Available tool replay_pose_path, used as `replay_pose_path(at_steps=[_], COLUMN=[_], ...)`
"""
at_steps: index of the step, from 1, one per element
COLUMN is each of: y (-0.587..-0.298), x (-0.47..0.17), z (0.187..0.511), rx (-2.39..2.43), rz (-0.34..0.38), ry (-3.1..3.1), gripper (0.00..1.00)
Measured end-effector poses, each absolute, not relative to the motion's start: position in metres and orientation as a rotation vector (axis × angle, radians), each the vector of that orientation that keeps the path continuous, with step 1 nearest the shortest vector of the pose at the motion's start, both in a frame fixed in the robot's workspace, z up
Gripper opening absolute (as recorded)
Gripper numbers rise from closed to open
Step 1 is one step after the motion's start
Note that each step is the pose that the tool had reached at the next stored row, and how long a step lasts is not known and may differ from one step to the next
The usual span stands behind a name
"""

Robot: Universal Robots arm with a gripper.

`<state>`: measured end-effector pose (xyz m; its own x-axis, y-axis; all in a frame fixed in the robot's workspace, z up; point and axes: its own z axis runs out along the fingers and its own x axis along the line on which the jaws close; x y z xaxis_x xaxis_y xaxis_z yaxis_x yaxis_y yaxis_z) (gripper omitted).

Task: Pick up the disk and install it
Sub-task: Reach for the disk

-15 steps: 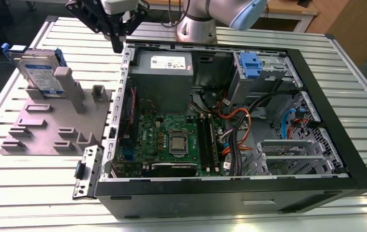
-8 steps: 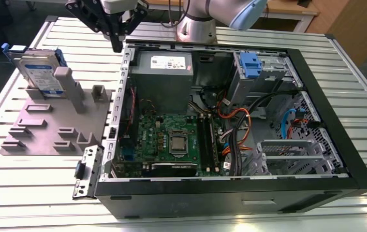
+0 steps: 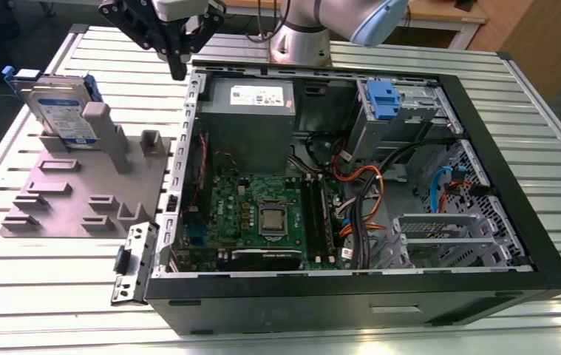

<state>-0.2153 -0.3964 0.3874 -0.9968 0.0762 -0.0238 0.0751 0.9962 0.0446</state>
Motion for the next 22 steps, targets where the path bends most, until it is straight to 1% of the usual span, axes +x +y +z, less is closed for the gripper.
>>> replay_pose_path(at_steps=[22], y=[-0.3964], x=[-0.2196], z=[0.3872], rx=[0.118], rz=[0.068], ry=[3.113], gripper=[0.11])
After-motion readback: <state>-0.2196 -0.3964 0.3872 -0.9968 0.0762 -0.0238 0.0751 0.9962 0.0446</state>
